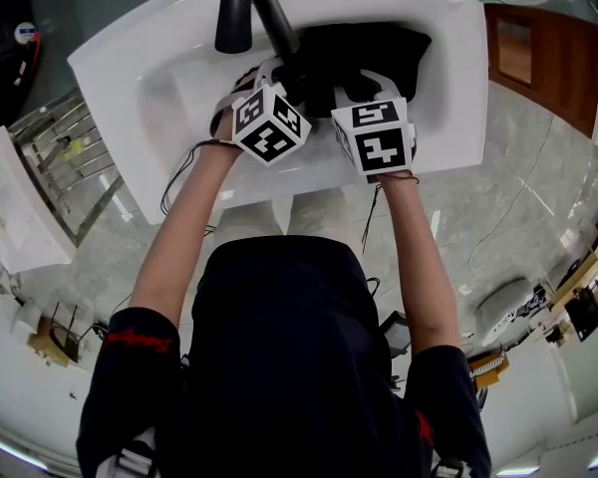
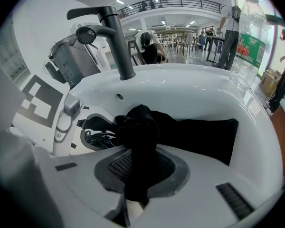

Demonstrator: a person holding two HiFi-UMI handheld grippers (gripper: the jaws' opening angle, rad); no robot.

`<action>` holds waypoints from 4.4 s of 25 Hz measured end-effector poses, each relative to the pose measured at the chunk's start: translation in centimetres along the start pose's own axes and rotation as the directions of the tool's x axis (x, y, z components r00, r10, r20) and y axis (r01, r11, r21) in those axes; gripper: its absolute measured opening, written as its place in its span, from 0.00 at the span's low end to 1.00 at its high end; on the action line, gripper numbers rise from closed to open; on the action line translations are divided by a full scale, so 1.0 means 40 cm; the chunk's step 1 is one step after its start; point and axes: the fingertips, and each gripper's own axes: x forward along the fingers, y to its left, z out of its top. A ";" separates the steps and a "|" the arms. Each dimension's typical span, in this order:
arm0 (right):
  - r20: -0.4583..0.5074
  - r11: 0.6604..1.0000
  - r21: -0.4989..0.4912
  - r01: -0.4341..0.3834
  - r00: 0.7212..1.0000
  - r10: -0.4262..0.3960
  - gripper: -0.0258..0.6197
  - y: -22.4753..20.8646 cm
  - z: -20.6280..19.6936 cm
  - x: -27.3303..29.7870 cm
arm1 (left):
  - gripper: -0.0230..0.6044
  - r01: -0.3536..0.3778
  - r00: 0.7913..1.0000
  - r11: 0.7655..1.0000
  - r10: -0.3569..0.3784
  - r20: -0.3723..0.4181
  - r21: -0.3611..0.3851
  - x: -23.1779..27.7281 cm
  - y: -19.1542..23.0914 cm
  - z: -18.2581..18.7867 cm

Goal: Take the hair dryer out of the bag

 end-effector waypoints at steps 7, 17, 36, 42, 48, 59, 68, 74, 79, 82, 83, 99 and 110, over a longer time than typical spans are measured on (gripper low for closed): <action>0.003 1.000 0.002 -0.008 1.000 0.008 0.16 0.000 0.001 0.000 | 0.43 0.008 0.999 0.999 -0.007 -0.040 0.033 0.039 -0.004 -0.006; 0.016 1.000 0.004 -0.012 1.000 0.012 0.16 0.000 0.003 0.000 | 0.41 0.000 0.999 0.997 0.004 -0.049 0.082 0.048 -0.003 -0.002; 0.059 1.000 0.000 -0.005 0.998 0.005 0.15 0.001 0.010 -0.013 | 0.38 -0.008 1.000 0.997 0.010 -0.021 0.081 0.023 -0.009 -0.007; 0.057 0.999 -0.034 -0.007 0.998 0.009 0.15 0.009 0.014 -0.026 | 0.38 0.001 1.000 1.000 -0.001 -0.008 0.016 0.006 -0.011 -0.011; 0.060 0.998 -0.066 0.009 0.998 -0.005 0.15 0.009 0.012 -0.051 | 0.38 0.018 1.000 1.000 -0.017 0.010 -0.017 -0.018 -0.015 -0.009; 0.055 0.997 -0.069 0.031 0.998 -0.028 0.15 -0.001 0.000 -0.067 | 0.38 0.042 0.999 0.999 -0.041 0.015 -0.010 -0.050 -0.021 -0.017; 0.042 0.996 -0.076 0.044 0.998 -0.041 0.15 -0.007 -0.020 -0.074 | 0.38 0.057 0.998 0.996 -0.054 0.033 -0.075 -0.069 -0.027 -0.030; 0.021 0.994 -0.089 0.058 0.998 -0.056 0.14 -0.010 -0.037 -0.075 | 0.38 0.070 0.997 0.993 -0.067 0.036 -0.099 -0.081 -0.023 -0.035; 0.015 0.995 -0.084 0.052 0.999 -0.051 0.14 -0.010 -0.032 -0.067 | 0.38 0.090 0.996 0.991 -0.087 0.033 -0.100 -0.092 -0.025 -0.041; 0.013 0.995 -0.084 0.045 0.999 -0.044 0.14 -0.009 -0.032 -0.063 | 0.38 0.094 0.995 0.991 -0.092 0.032 -0.096 -0.099 -0.028 -0.042; 0.011 0.996 -0.084 0.042 0.999 -0.042 0.14 -0.009 -0.033 -0.062 | 0.38 0.097 0.995 0.991 -0.095 0.032 -0.096 -0.102 -0.030 -0.043; -0.051 0.998 -0.066 -0.026 0.998 0.022 0.14 -0.009 -0.056 -0.032 | 0.38 0.149 0.988 0.983 -0.144 0.052 -0.110 -0.146 -0.068 -0.046; -0.078 0.995 -0.039 -0.088 0.993 0.084 0.14 -0.003 -0.056 -0.014 | 0.38 0.204 0.978 0.974 -0.198 0.069 -0.102 -0.173 -0.075 -0.042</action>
